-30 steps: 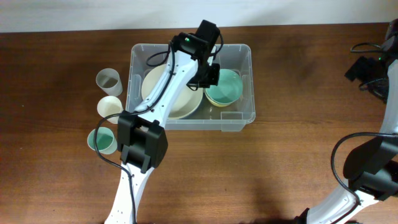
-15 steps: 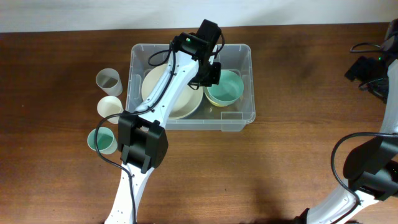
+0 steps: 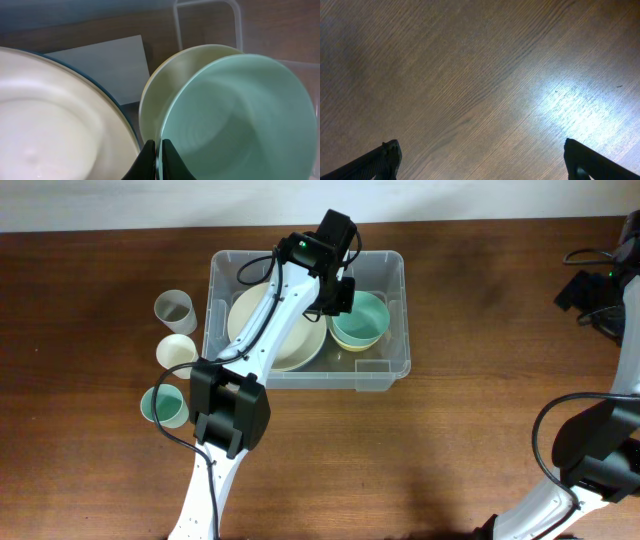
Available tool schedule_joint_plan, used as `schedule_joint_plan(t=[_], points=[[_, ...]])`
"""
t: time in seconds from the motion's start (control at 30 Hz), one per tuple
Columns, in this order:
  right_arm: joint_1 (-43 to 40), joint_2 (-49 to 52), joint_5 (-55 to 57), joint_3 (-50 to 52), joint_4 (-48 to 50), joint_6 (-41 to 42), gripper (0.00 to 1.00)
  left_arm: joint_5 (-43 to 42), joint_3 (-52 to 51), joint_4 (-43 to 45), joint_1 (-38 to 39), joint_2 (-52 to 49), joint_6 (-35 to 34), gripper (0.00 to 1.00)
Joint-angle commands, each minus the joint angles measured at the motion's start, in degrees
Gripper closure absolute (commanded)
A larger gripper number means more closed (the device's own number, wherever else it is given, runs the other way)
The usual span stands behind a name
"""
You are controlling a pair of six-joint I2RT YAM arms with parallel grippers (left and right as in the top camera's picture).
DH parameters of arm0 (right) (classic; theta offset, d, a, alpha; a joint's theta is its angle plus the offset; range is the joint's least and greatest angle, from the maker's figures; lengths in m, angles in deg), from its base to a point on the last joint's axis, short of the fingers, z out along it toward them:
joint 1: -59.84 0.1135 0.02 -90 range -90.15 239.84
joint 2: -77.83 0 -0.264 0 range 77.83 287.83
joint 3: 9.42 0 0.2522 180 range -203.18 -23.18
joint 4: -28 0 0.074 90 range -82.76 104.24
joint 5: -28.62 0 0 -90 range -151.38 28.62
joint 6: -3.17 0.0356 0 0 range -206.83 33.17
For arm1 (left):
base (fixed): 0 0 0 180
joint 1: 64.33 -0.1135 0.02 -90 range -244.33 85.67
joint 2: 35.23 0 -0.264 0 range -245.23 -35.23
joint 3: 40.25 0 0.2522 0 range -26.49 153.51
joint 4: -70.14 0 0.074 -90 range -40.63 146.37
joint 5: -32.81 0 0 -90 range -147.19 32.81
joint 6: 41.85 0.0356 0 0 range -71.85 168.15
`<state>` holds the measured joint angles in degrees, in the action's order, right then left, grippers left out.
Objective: Pack container
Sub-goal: 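Lower the mint green bowl onto the white bowl and release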
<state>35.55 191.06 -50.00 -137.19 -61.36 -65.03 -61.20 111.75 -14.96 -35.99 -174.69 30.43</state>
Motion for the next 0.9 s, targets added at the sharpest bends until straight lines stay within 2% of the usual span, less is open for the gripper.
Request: schedule_joint_plan(t=[0.0, 0.3, 0.63, 0.67, 0.77, 0.87], points=[[-0.1, 0.5, 0.9, 0.3, 0.0, -0.4, 0.01, 1.1, 0.6, 0.4, 0.0, -0.5, 0.7, 0.93], [-0.1, 0.5, 0.9, 0.3, 0.0, -0.4, 0.01, 1.0, 0.6, 0.8, 0.0, -0.5, 0.7, 0.92], [-0.1, 0.5, 0.9, 0.3, 0.0, -0.4, 0.01, 1.0, 0.6, 0.7, 0.0, -0.5, 0.7, 0.85], [-0.1, 0.5, 0.9, 0.3, 0.0, -0.4, 0.01, 1.0, 0.6, 0.7, 0.0, -0.5, 0.7, 0.86], [-0.1, 0.5, 0.9, 0.3, 0.0, -0.4, 0.01, 1.0, 0.6, 0.7, 0.0, -0.5, 0.7, 0.99], [-0.1, 0.5, 0.9, 0.3, 0.0, -0.4, 0.01, 0.8, 0.6, 0.7, 0.0, -0.5, 0.7, 0.99]])
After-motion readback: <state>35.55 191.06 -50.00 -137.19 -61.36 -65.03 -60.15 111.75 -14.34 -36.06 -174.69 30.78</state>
